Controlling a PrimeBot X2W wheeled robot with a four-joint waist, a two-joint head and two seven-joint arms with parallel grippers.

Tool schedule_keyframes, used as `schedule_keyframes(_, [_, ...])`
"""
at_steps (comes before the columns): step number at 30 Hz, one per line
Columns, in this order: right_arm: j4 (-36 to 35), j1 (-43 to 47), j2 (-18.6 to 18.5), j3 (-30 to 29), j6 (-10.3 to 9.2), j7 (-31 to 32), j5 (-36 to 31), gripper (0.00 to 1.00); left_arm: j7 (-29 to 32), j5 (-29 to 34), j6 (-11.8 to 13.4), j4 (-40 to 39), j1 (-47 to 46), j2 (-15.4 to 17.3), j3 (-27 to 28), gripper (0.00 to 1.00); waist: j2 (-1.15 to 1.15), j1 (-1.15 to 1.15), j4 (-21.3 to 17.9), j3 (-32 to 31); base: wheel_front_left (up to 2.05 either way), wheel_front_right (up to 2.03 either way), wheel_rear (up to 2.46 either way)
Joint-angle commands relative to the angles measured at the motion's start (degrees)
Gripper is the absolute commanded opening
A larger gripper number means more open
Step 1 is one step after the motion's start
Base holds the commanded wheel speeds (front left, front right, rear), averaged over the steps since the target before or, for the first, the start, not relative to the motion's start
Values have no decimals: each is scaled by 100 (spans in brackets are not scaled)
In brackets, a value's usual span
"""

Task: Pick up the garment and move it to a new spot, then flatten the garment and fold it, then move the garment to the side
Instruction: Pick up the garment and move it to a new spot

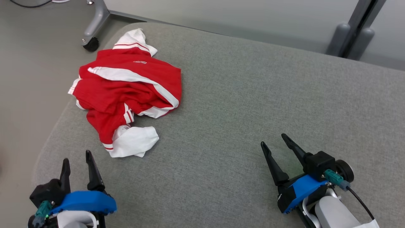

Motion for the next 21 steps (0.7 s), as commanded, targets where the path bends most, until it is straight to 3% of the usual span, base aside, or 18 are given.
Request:
schedule_keyframes(1, [-21, -105, -67, 20, 0, -19, 61, 100, -19, -14, -143, 0, -301, -24, 53, 100, 0, 0, -34, 111, 0, 0, 0])
schedule_keyframes(5, [-85, -225, -171, 83, 0, -19, 136, 100, -18, 139, -378, 97, -763, 42, 219, 100, 0, 0, -159, 366, 0, 0, 0])
schedule_keyframes(13, [-349, -516, -526, 238, -1, -10, 225, 100, 2, 200, -737, 989, -2435, 621, 233, 100, 0, 0, -540, 1150, 0, 0, 0])
schedule_keyframes(18, [-350, -614, -651, 258, -7, 12, 292, 100, 374, -38, -774, 1919, -3347, 937, 272, 100, 0, 0, -758, 1474, 0, 0, 0])
schedule_keyframes(21, [-344, -639, -648, 249, -8, 25, 323, 100, 569, -107, -644, 2388, -3683, 997, 323, 100, 0, 0, -869, 1564, 0, 0, 0])
